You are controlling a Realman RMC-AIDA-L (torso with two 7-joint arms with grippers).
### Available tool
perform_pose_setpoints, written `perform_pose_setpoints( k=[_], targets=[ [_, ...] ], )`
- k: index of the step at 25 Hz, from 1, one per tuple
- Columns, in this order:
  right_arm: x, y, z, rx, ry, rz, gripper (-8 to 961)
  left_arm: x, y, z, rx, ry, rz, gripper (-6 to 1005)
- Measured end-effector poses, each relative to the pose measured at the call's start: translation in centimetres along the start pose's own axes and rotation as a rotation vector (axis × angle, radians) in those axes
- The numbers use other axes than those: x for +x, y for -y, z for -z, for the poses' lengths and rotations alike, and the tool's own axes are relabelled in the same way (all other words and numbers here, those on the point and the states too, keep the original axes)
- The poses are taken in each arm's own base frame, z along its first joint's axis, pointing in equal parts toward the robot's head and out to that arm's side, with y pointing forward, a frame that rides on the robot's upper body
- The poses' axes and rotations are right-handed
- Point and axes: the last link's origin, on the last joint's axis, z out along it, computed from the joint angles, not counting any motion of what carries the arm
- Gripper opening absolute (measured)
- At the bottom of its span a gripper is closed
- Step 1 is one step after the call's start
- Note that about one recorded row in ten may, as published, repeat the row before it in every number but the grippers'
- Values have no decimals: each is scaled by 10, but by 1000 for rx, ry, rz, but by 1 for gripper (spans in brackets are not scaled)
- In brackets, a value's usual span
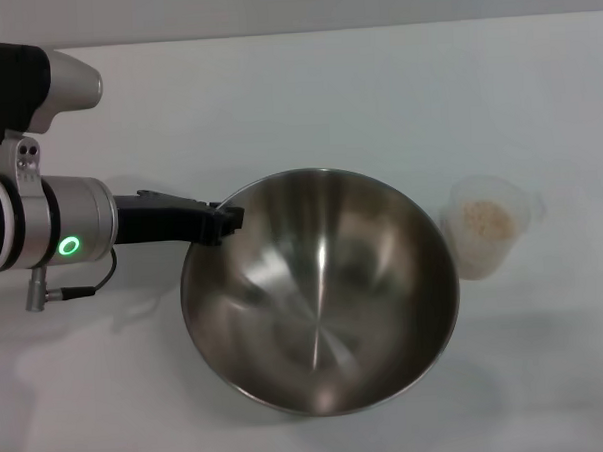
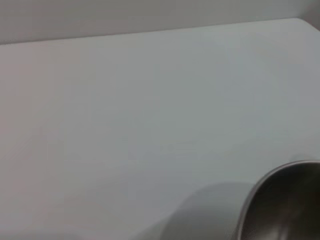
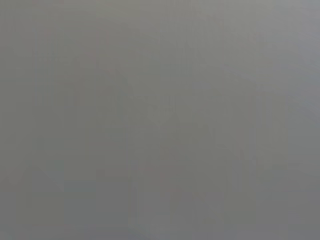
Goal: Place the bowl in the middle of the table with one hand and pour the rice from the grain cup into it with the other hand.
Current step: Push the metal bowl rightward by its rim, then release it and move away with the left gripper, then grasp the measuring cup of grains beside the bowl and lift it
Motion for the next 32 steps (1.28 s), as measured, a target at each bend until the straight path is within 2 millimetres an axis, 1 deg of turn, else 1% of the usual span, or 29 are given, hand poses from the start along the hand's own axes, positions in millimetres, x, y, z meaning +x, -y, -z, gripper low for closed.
perform_pose_setpoints(
  k=[3,5,8,10,12,17,19,20,21,22,23,24,25,27,28,29,31,32],
  targets=[
    [0,0,0,0,2,-1,815,1,-3,3,-12,-17,-12,111],
    [0,0,0,0,3,-2,815,1,-3,3,-12,-17,-12,165],
    [0,0,-1,-2,5,-2,814,7,-11,11,-56,-57,-46,247],
    [0,-1,-1,-2,6,-2,814,7,-11,11,-56,-57,-46,302],
    [0,-1,-1,-2,6,-2,814,20,-22,23,-72,-105,-96,356],
    [-1,-1,-1,-2,9,-2,814,39,-32,37,-59,-169,-180,530],
    [-1,-1,-1,-2,10,-2,814,49,-33,43,-26,-221,-231,636],
    [-1,0,-1,-1,10,-1,814,49,-33,43,-26,-221,-231,688],
    [-1,0,-1,0,11,-1,815,56,-32,47,24,-283,-280,741],
    [-1,0,-1,1,11,0,815,62,-26,53,140,-400,-351,794],
    [-1,0,-1,1,11,0,815,63,-25,54,165,-426,-360,804],
    [-1,0,0,2,11,0,815,66,-21,58,250,-509,-385,813],
    [-1,0,0,3,11,1,815,68,-19,61,297,-562,-397,823],
    [-2,1,0,4,10,2,815,68,-13,67,449,-698,-424,841],
    [-2,1,1,5,9,3,815,65,-8,71,557,-785,-435,851],
    [-2,1,1,7,8,3,815,60,-5,72,626,-834,-439,851],
    [-2,1,2,8,7,4,815,45,1,69,749,-921,-446,851],
    [-2,1,2,8,6,4,815,34,6,73,845,-1022,-450,850]
  ],
)
